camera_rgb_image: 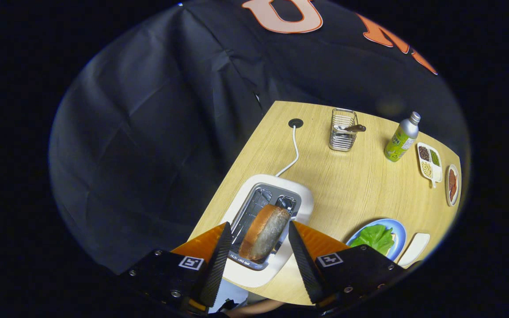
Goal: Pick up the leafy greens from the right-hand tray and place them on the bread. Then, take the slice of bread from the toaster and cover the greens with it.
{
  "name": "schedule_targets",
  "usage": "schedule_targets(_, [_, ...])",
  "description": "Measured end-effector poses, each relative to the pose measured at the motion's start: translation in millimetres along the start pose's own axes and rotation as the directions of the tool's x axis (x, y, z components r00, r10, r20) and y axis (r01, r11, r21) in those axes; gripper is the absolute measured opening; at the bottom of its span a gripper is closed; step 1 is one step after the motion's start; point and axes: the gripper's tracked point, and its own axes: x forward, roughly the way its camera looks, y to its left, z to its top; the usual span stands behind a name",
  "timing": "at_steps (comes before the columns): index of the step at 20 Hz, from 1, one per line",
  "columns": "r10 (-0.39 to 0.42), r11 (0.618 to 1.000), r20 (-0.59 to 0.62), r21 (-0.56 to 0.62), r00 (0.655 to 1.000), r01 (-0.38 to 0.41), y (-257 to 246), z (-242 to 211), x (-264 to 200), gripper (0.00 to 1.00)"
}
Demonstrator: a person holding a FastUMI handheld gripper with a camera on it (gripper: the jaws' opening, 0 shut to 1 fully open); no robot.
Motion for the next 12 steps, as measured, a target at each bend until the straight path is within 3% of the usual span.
schedule_targets(3, [-0.016,1.000,-0.017,0.010,1.000,0.016,2,-3,5,0.72])
schedule_targets(12, [-0.068,0.996,-0.068,0.055,0.995,0.072,-5,-14,30,0.39])
